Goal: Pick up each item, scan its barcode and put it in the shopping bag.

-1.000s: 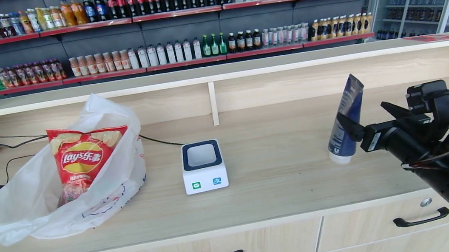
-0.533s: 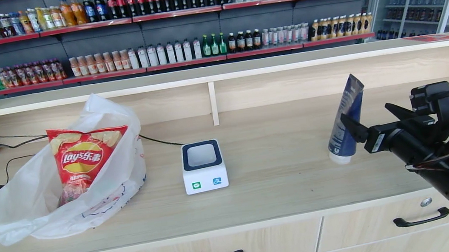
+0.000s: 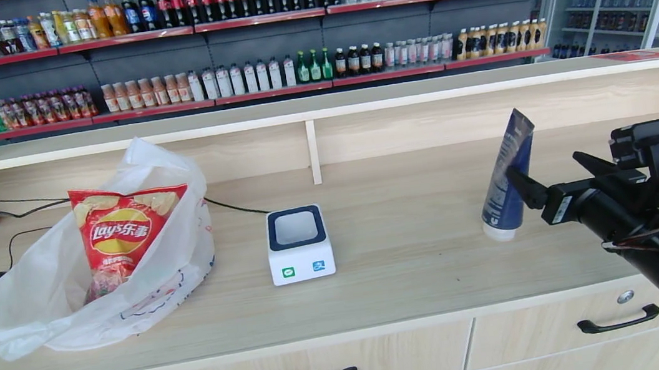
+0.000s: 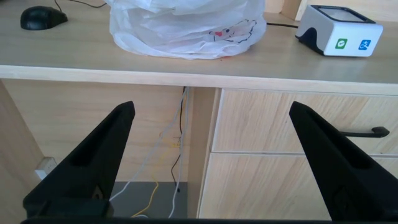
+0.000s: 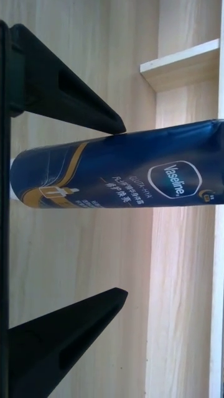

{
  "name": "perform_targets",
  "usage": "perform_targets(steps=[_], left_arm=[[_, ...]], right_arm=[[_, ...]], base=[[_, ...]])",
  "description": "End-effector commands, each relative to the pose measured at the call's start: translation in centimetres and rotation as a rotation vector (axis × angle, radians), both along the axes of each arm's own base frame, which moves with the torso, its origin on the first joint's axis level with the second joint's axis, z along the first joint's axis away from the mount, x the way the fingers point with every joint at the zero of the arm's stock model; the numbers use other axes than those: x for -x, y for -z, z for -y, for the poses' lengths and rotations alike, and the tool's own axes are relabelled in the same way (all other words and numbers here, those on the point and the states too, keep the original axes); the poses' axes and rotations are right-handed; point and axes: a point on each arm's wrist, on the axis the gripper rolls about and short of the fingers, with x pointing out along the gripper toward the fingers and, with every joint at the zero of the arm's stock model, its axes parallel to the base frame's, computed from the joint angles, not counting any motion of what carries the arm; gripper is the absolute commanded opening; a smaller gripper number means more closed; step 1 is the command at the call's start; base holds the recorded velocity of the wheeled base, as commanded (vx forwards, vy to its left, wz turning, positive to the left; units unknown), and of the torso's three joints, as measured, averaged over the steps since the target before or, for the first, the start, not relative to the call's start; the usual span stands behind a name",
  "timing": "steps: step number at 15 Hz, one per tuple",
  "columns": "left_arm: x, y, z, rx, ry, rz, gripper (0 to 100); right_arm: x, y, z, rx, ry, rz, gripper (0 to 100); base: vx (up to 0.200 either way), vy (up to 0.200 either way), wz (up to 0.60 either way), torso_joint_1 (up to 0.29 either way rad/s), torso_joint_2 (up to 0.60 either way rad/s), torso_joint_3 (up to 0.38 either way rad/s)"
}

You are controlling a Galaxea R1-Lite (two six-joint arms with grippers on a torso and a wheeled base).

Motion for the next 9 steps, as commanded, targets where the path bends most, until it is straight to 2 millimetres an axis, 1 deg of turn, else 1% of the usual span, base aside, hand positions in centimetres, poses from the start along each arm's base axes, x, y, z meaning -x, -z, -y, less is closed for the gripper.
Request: perform_targets(steps=[1,9], left_arm=[[0.00,0.02,0.00,-0.001,0.000,-0.001,100],[0.00,0.02,0.00,-0.001,0.000,-0.001,100]], right_arm=[[0.05,-0.01,0.09,0.000,0.003,0.001,100],[0.37,0.00,0.68,0.000,0.023,-0.004,100]], base=[[0.000,0.000,0.00,0.000,0.00,0.000],[0.000,0.000,0.00,0.000,0.00,0.000]])
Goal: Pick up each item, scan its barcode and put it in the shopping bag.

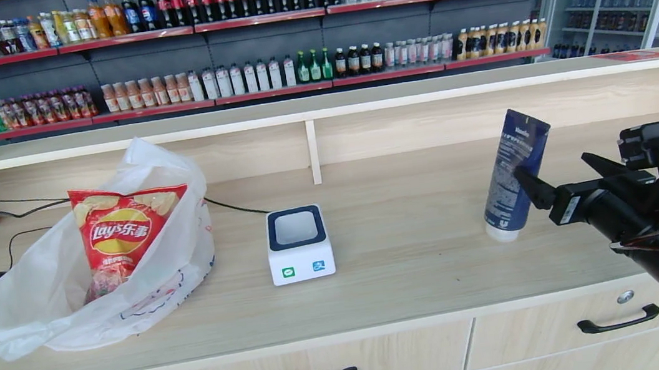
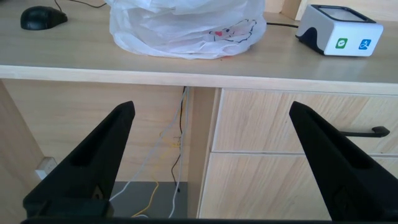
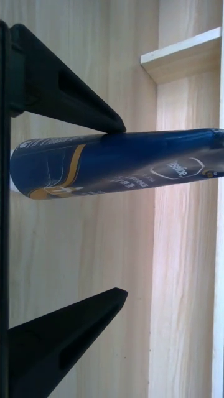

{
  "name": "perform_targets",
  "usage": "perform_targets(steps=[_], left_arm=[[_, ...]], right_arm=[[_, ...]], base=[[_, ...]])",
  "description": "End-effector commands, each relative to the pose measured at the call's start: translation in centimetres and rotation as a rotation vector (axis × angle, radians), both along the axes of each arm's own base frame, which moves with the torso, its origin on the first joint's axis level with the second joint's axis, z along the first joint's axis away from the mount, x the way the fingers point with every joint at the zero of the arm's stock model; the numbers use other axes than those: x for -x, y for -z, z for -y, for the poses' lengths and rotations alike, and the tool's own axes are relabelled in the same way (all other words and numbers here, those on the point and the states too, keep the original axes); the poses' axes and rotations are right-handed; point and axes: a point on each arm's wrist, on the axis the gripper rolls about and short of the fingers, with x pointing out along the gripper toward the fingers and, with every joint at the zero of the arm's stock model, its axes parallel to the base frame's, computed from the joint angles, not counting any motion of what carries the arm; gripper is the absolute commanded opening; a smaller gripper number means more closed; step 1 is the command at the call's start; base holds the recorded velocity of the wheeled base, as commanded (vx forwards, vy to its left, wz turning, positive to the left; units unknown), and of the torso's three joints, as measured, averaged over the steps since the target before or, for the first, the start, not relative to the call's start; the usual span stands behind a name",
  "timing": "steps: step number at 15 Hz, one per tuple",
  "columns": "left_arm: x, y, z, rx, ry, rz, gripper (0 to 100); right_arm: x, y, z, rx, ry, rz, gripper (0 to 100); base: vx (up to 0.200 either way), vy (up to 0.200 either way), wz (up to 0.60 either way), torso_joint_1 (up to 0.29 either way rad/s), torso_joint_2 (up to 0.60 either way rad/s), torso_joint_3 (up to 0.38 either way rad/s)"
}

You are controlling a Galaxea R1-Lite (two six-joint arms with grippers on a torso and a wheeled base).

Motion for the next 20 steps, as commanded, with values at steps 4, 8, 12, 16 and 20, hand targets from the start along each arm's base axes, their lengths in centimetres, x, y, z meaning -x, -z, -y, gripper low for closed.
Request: perform_targets(steps=[4,8,12,16,20], left_arm=[[0.0,0.0,0.0,0.000,0.000,0.001,100],[0.0,0.0,0.0,0.000,0.000,0.001,100],[0.0,0.0,0.0,0.000,0.000,0.001,100],[0.0,0.0,0.0,0.000,0.000,0.001,100],[0.0,0.0,0.0,0.000,0.000,0.000,100]], right_arm=[[0.1,0.0,0.2,0.001,0.008,-0.002,100],[0.3,0.1,0.4,0.002,0.015,-0.008,100],[0.6,0.2,0.5,0.002,0.016,-0.011,100],[1.1,-0.1,0.4,0.001,0.008,-0.002,100],[1.4,0.2,-1.0,-0.011,-0.050,-0.017,100]], base=[[0.000,0.000,0.00,0.000,0.00,0.000],[0.000,0.000,0.00,0.000,0.00,0.000],[0.000,0.000,0.00,0.000,0.00,0.000],[0.000,0.000,0.00,0.000,0.00,0.000],[0.000,0.000,0.00,0.000,0.00,0.000]])
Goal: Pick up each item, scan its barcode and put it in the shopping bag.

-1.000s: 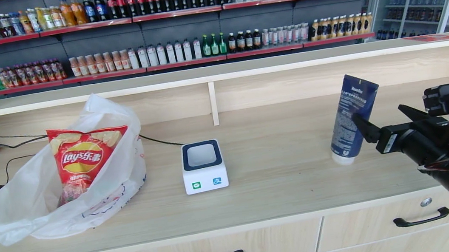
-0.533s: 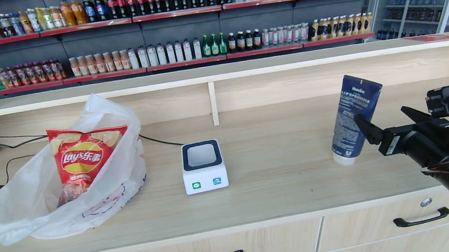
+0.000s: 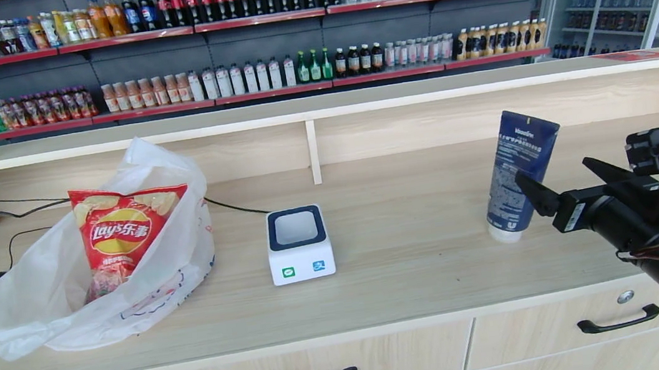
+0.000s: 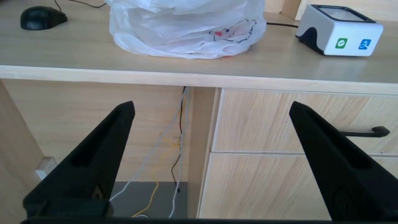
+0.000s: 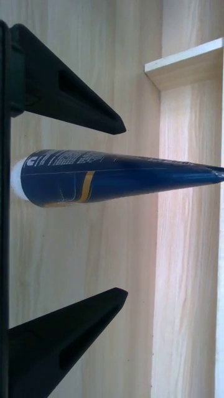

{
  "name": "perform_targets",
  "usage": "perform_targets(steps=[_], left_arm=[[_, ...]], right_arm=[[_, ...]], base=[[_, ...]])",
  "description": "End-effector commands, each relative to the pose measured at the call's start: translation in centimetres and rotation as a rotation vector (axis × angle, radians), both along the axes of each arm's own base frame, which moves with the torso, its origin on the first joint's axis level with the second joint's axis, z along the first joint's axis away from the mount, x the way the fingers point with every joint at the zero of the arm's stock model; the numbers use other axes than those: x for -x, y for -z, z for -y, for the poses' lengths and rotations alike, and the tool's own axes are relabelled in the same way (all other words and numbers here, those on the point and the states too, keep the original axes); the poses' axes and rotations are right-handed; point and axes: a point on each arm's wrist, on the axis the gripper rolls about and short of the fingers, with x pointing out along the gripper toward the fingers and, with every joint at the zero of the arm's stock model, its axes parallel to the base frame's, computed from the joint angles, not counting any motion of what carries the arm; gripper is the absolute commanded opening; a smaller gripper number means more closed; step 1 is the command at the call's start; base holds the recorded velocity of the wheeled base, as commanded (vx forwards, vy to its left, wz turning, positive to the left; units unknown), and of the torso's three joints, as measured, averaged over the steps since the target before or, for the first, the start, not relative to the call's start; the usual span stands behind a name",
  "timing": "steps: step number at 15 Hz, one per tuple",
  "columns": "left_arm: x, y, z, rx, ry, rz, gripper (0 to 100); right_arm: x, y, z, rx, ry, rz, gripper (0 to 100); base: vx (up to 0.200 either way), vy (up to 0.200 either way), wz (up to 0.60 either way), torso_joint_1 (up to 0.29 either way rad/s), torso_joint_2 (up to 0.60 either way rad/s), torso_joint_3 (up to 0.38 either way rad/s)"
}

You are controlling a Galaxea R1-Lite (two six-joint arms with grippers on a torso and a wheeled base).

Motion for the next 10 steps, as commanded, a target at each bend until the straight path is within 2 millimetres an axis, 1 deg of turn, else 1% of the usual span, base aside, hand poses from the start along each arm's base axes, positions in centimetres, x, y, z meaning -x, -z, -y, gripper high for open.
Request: perform_targets(steps=[1,5,10], left_arm=[[0.0,0.0,0.0,0.000,0.000,0.000,100],[0.0,0.0,0.0,0.000,0.000,0.001,100],[0.0,0.0,0.0,0.002,0.000,0.001,100]], right_arm=[[0.0,0.3,-0.7,-0.003,-0.027,-0.013,100],[-1.0,1.6,-0.9,-0.019,-0.030,-0.059,100],[-3.6,1.8,-1.4,-0.038,-0.025,-0.037,100]], base=[[0.000,0.000,0.00,0.000,0.00,0.000],[0.000,0.000,0.00,0.000,0.00,0.000],[0.000,0.000,0.00,0.000,0.00,0.000]])
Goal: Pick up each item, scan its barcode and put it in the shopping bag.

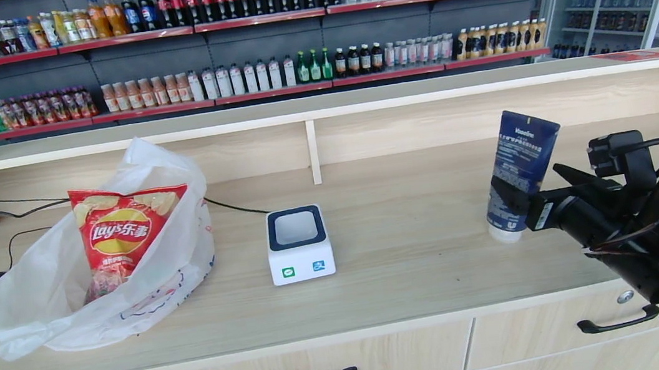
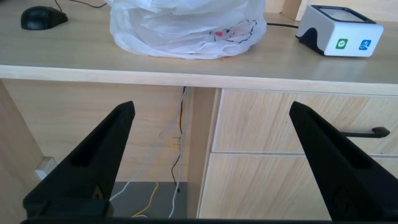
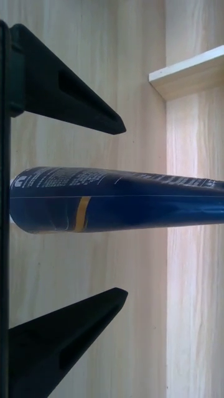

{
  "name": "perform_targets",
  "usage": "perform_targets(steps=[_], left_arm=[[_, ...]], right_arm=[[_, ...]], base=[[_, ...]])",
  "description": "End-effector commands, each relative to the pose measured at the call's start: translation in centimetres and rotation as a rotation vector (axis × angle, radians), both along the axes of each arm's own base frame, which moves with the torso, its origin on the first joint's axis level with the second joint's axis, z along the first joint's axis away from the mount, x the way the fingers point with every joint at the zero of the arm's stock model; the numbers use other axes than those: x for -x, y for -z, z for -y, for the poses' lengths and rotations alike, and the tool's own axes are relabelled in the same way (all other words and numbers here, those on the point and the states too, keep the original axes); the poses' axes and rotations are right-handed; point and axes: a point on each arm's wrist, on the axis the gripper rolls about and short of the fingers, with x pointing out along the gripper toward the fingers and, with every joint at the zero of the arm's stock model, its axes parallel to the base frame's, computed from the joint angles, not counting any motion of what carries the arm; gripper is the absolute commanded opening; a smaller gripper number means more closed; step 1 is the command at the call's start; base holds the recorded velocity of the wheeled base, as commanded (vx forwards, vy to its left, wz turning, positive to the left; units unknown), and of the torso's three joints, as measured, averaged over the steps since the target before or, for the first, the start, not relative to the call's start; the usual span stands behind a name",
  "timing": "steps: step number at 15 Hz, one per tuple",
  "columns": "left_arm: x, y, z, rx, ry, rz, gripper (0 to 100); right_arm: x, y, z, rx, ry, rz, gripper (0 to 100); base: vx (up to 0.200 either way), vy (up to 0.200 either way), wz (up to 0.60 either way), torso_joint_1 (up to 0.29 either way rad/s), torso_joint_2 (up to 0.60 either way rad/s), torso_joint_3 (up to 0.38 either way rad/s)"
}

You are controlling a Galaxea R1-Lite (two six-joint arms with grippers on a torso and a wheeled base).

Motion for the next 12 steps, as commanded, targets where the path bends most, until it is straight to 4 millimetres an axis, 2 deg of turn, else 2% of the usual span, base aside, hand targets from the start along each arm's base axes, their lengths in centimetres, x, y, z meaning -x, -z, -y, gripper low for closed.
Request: perform_targets(steps=[1,12], left_arm=[[0.0,0.0,0.0,0.001,0.000,0.000,100],[0.0,-0.1,0.0,0.002,-0.002,0.007,100]], right_arm=[[-1.2,0.8,0.1,0.004,0.014,-0.015,100],[-3.1,2.6,-0.4,-0.024,0.007,-0.059,100]], base=[[0.000,0.000,0.00,0.000,0.00,0.000],[0.000,0.000,0.00,0.000,0.00,0.000]])
